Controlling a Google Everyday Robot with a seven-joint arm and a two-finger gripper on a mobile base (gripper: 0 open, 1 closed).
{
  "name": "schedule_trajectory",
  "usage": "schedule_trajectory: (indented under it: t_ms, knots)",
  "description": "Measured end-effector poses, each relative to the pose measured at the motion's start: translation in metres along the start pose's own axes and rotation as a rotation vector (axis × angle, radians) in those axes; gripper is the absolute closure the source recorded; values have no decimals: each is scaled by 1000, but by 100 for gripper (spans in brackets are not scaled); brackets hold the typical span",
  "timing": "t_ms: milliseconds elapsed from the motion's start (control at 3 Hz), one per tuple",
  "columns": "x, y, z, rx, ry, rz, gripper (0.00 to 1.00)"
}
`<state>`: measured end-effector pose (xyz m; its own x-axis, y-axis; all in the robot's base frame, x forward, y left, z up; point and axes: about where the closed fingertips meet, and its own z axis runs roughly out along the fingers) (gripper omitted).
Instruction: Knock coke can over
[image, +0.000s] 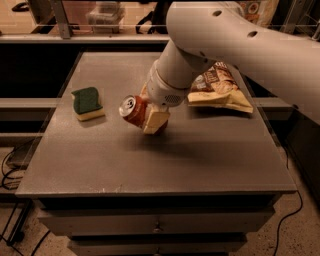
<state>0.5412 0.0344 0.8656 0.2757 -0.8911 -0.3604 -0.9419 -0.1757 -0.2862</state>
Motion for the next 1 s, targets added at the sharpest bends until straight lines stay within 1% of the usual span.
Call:
schedule_trajectory:
  t_ms: [333,667,1000]
  knots:
    - [0,3,10,-15,43,-8,12]
    - [-1,3,11,-16,43,-9,0]
    - [-1,3,11,-16,43,-10,0]
